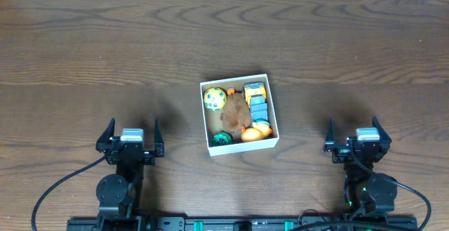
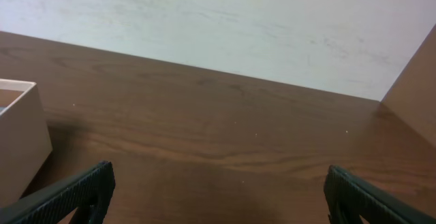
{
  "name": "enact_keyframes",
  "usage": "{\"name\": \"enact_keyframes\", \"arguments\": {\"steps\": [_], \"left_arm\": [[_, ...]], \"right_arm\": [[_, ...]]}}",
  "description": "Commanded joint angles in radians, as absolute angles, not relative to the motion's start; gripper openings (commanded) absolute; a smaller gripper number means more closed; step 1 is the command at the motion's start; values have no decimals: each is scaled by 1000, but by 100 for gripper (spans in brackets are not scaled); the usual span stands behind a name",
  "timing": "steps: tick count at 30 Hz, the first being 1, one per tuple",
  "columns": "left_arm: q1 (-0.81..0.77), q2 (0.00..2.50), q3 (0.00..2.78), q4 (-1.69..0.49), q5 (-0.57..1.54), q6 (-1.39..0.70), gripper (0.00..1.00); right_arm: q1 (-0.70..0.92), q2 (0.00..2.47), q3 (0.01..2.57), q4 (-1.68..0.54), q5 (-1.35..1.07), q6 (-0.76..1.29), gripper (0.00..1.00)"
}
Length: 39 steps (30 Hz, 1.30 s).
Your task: Pack container
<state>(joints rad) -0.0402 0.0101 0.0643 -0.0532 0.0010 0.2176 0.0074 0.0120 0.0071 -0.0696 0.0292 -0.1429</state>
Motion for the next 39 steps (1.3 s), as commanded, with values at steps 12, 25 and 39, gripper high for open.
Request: {"name": "enact_keyframes", "arguments": {"steps": [12,25,39], "left_arm": [[-23,2,4,79,15,242,98],[-23,2,4,-72,-14,91,98],[-23,2,4,-73,-12,22,98]], "right_arm": [[-2,6,6,-75,25,-151,99],[-3,6,6,-75,25,-151,99],[-2,6,6,-75,25,-151,99]]}}
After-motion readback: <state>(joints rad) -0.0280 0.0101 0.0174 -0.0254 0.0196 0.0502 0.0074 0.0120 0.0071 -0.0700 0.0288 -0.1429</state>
